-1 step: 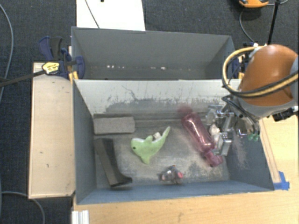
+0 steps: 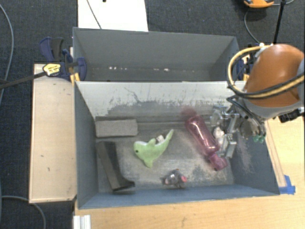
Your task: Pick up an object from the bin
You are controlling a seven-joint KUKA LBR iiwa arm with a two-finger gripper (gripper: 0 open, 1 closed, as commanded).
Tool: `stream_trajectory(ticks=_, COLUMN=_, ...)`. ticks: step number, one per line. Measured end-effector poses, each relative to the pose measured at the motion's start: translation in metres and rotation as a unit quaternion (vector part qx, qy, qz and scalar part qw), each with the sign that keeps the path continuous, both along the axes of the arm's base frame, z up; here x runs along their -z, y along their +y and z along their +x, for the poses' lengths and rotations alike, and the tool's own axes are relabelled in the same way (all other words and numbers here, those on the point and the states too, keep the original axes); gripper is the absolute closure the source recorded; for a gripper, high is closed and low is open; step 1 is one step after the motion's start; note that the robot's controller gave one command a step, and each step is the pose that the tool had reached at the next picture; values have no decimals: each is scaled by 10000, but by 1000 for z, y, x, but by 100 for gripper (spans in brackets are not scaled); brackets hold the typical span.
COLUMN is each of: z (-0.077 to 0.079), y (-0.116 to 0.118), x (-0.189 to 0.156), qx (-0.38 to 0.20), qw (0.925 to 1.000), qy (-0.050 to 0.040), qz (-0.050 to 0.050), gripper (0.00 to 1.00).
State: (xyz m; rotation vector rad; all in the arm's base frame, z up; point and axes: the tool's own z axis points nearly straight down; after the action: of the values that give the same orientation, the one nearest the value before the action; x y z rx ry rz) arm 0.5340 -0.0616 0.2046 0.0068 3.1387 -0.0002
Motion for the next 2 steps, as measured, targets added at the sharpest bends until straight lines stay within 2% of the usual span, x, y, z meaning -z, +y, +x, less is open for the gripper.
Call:
stream_trajectory(ticks=1, z=4, y=-7, x=34, qx=-125, qw=9999, qy=-46, qz=-4, gripper=0)
stream_trajectory(ticks=2, z=7, y=-2, x=89, qx=61, qw=10000, qy=-27, qz=-3, gripper=0)
